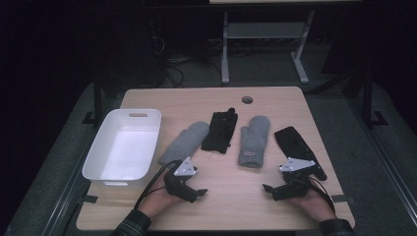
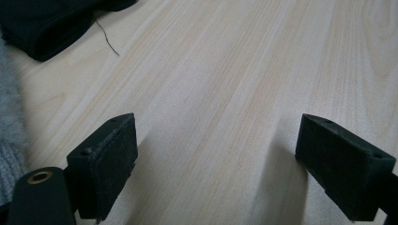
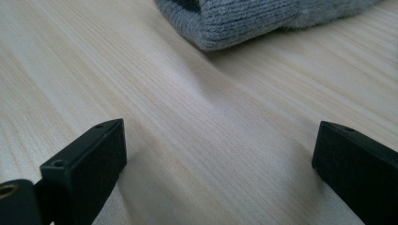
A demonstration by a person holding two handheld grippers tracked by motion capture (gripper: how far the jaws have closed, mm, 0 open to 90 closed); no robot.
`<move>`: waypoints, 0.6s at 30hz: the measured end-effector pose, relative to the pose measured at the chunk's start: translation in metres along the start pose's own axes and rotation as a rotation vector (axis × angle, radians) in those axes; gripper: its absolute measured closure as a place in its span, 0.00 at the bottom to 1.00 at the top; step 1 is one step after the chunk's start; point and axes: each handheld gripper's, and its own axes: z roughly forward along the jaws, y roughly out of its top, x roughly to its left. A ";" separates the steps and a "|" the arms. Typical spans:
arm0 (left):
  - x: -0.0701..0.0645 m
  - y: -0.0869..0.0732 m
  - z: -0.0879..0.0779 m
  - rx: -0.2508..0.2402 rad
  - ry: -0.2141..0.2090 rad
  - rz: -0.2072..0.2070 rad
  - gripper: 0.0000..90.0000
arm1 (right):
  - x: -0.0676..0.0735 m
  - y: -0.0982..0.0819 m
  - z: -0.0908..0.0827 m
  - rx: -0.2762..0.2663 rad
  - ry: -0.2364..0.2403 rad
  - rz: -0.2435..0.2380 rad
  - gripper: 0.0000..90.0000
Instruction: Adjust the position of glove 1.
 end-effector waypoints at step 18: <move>0.000 0.000 0.000 -0.003 0.002 0.002 0.14 | 0.002 0.010 -0.016 -0.010 0.010 -0.026 0.50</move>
